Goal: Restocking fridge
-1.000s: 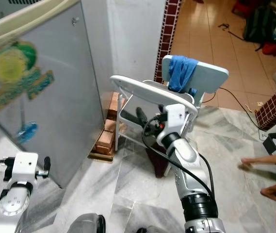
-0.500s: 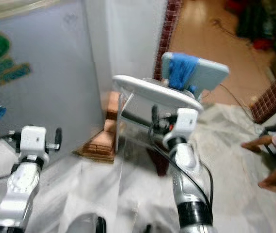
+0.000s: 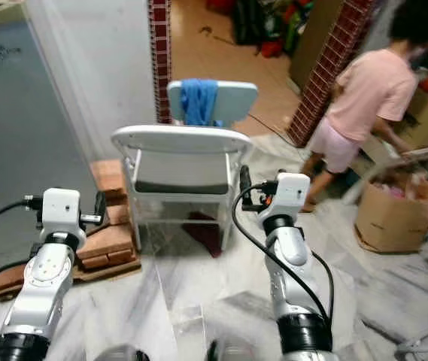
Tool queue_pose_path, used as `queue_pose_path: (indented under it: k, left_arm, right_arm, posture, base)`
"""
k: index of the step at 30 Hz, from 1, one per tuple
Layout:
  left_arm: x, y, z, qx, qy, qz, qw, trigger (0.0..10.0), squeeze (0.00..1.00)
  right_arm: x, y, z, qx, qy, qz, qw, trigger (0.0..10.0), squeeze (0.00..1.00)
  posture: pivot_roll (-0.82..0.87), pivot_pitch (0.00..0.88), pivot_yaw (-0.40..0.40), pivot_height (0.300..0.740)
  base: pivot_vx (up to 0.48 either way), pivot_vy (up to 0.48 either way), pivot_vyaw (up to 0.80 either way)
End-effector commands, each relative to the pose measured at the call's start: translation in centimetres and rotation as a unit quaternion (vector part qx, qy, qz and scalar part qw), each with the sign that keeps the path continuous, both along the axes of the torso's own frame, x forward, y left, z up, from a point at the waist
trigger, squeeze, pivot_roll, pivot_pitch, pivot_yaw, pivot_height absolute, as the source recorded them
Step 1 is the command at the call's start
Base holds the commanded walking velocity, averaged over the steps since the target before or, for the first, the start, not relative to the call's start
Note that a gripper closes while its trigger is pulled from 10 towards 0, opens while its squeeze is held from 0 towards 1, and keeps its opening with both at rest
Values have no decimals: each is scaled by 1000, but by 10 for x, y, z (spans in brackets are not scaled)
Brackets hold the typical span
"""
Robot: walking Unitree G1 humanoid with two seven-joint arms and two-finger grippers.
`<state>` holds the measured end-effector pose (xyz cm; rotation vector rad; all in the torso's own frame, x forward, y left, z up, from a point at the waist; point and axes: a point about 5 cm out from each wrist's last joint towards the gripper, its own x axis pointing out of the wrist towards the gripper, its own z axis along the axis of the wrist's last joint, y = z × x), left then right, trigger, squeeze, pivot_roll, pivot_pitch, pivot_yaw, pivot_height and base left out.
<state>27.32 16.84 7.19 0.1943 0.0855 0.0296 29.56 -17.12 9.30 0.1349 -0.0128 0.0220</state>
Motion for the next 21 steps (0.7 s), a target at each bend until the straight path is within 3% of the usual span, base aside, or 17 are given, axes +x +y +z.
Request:
queue_pose_path:
  k: [1,6,9,13,15,21]
  left_arm:
    - [-4,11,-3,8,8,18,1000,10000,0]
    - [-5,13,-4,10,10,22,1000,10000,0]
    - [-5,15,-3,18,5,17,1000,10000,0]
    - [-7,18,-1,21,-12,13,1000,10000,0]
    - [-9,18,7,27,-38,14,999,10000,0]
    - [-12,19,12,32,-53,0,998,10000,0]
  right_arm:
    - [1,9,0,11,2,5,1000,10000,0]
    - [0,9,-3,4,11,-6,1000,10000,0]
    - [2,8,-2,-39,1,-6,999,10000,0]
    - [0,3,-4,-13,0,-2,1000,10000,0]
    - [-5,-4,-7,-23,6,-14,1000,10000,0]
    - [-17,-8,-16,-50,23,-10,998,10000,0]
  posture:
    - [63,56,-49,740]
    - [61,55,-39,740]
    - [59,55,-34,740]
    - [61,53,-32,740]
    - [62,51,-33,740]
    - [62,52,-29,740]
  base:
    - [0,480,0]
    - [0,478,0]
    - [0,472,0]
    - [0,477,0]
    - [0,480,0]
    - [0,480,0]
